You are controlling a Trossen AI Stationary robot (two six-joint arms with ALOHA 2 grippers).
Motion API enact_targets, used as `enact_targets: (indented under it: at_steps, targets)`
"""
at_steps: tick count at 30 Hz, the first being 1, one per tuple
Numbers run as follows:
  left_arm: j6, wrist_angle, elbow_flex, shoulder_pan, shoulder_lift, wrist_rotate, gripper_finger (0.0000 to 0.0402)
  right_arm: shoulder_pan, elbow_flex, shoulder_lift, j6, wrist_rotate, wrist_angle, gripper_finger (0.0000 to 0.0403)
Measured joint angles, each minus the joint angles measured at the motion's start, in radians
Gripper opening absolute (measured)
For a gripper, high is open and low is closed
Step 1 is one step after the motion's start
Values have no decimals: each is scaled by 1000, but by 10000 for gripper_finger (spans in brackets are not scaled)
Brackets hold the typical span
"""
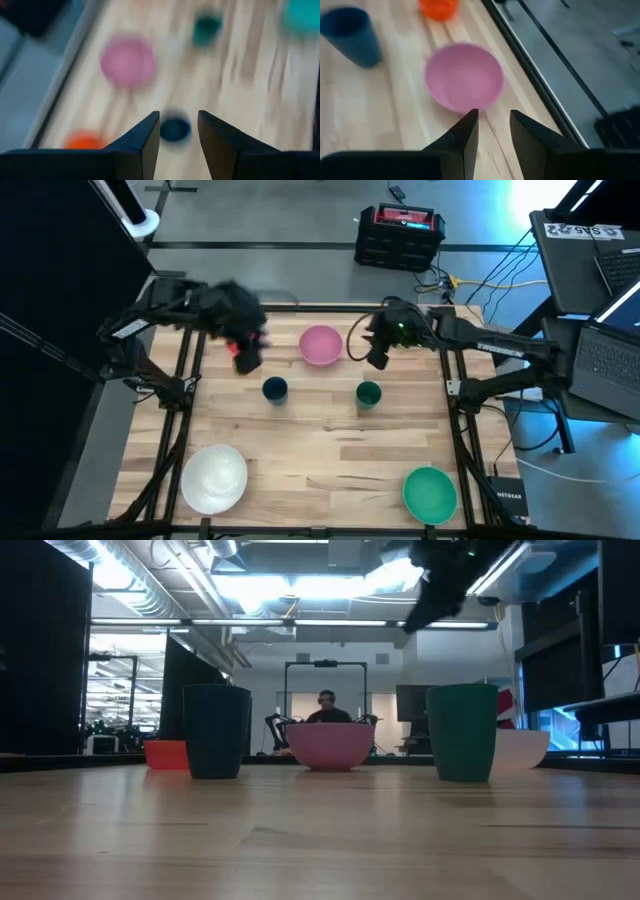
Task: Nest bowls inside each other
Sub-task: Move the white bowl to the the center of the table
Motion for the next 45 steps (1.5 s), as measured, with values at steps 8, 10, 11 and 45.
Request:
enact_targets:
  at_steps: [8, 10, 11, 45]
  targets:
    - [-162, 65, -473, -324, -101, 123, 117, 0, 45, 42, 2, -16, 24, 97]
    - [-213, 173, -592, -399, -125, 146, 117, 1, 45, 42, 7, -28, 19, 97]
    - [-222, 200, -631, -420, -127, 150, 117, 1, 45, 42, 9, -35, 19, 97]
    - [-302, 687, -1153, -450, -93, 228, 16, 0, 45, 40, 17, -105, -38, 97]
